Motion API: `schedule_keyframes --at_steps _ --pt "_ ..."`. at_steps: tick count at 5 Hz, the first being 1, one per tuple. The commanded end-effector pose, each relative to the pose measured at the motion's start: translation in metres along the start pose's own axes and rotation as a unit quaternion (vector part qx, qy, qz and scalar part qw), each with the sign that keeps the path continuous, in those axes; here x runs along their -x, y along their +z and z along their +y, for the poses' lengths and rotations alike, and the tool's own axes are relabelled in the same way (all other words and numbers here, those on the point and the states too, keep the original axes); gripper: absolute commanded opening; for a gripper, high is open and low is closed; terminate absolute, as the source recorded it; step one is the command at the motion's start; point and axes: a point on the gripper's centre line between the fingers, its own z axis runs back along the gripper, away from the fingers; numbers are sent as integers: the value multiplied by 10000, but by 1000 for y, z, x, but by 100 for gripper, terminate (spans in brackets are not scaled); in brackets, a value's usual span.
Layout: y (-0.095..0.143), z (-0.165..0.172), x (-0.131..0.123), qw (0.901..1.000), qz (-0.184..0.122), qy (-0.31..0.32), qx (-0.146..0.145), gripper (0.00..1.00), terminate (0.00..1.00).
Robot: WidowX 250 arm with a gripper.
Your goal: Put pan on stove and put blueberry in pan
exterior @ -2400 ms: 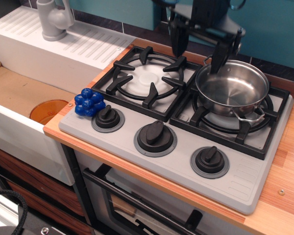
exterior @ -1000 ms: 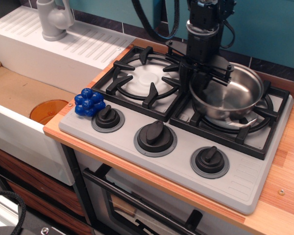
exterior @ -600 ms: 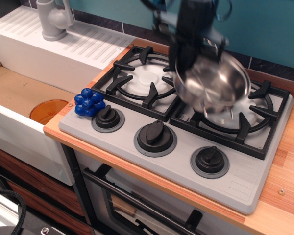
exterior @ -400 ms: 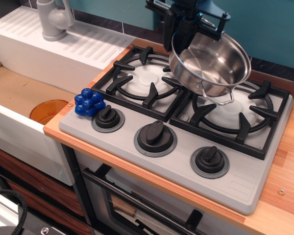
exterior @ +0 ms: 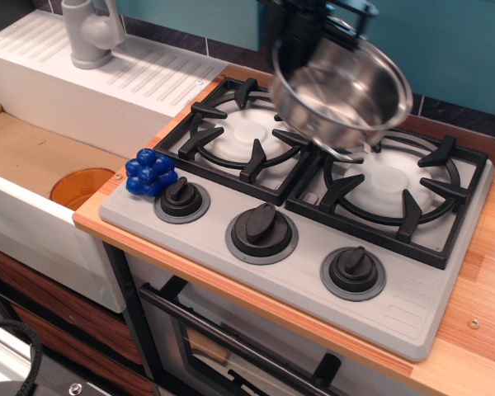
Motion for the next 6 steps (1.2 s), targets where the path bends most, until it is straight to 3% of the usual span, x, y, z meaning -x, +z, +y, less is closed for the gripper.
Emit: schedule_keyframes --at_steps 1,3,6 --pt "6 49 -13 9982 -581 -169 34 0 0" --pt "-27 73 -23 9967 -737 -251 219 0 0" --pt "-63 81 -33 9946 -923 -220 413 0 0"
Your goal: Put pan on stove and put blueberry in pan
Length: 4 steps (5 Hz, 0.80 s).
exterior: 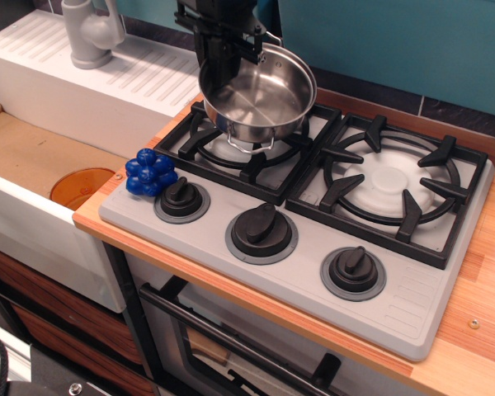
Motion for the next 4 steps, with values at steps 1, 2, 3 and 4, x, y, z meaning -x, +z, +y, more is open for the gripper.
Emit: schedule_keyframes --at_steps 1,2,3,4 --pt "5 12 -9 9998 -190 52 -42 0 0" --pt "5 14 -9 9998 -204 27 -12 100 0" --pt "10 13 -7 9999 -167 -10 27 100 0" --pt "17 7 -6 9999 -130 -5 -3 100 0"
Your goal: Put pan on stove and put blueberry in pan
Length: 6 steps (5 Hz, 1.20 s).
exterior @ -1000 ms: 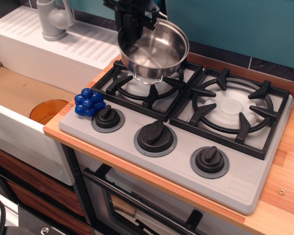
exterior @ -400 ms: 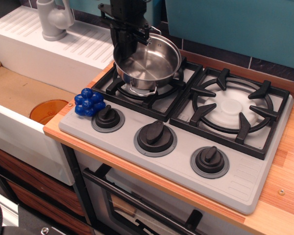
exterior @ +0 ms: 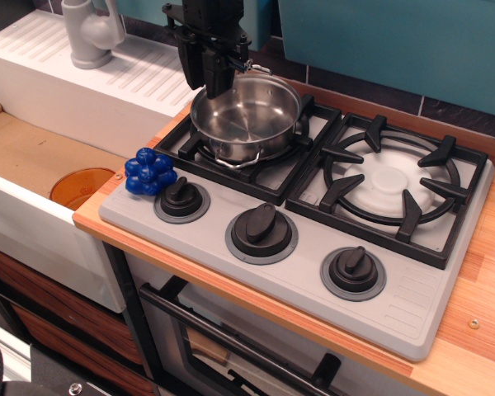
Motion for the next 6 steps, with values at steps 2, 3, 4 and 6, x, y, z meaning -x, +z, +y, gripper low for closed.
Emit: schedule_keyframes --at_steps 2,3,4,6 --pt "52 -11 -6 9995 -28 -20 -322 100 0" --pt "69 -17 -7 9983 156 -227 -511 100 0" --pt "69 -17 -7 9983 156 -227 -511 100 0" --pt "69 -17 -7 9983 156 -227 -511 100 0"
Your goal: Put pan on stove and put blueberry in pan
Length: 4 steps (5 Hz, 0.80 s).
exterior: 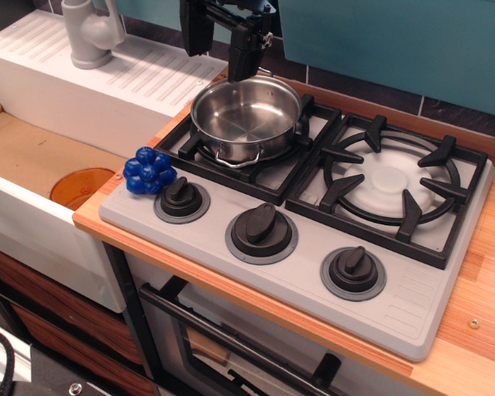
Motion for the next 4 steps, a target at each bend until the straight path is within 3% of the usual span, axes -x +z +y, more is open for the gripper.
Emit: schedule_keyframes --at_steps 1,3,4 --pt "34 14 22 9974 -720 24 -104 100 0" --pt "26 27 56 9942 -1068 66 -108 100 0" --pt "5 28 63 9915 -1289 61 -154 100 0"
